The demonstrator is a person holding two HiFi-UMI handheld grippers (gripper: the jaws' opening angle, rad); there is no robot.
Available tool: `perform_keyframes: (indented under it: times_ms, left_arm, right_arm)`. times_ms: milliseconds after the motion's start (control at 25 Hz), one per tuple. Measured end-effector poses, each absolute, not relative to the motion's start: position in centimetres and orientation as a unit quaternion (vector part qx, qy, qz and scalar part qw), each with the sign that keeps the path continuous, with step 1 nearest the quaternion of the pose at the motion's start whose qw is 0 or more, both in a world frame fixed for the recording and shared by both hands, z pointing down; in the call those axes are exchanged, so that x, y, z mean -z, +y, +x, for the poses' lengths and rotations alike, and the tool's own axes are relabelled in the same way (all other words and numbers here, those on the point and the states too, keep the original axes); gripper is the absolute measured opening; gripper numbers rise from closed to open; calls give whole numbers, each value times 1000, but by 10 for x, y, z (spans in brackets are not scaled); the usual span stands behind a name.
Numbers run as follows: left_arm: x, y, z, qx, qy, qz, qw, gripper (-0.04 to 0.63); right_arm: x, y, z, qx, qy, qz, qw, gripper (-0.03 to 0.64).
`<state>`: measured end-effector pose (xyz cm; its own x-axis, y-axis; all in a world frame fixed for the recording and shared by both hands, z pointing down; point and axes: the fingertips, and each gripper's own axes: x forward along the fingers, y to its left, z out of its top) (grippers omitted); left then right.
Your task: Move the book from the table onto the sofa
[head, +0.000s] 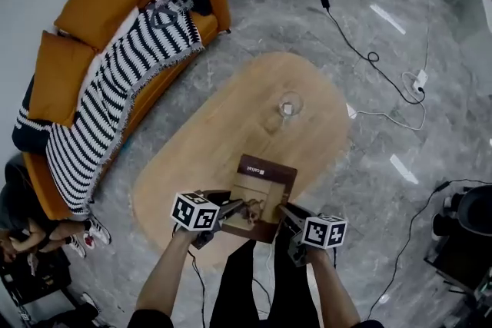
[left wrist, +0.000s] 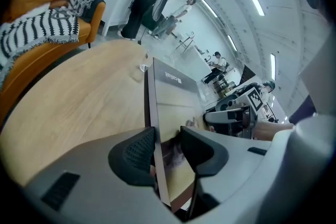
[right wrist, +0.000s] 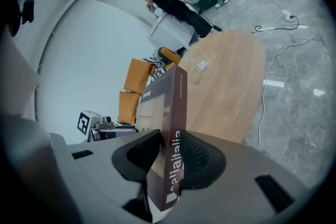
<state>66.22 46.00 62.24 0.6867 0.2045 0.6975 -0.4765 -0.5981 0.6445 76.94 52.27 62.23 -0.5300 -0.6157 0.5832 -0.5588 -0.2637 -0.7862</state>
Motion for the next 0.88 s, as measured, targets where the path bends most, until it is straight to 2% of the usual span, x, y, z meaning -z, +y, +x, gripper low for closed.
perform_keyframes:
  times_ms: [560,880]
  left_arm:
    - [-457,512,659,-335,-144,808,463,161]
    - [-417,529,647,-318,-176,807,465,161]
  right_arm:
    - [-454,557,777,612,654,-444,-20,130]
    - [-415,568,768,605,670,-430,-14,130]
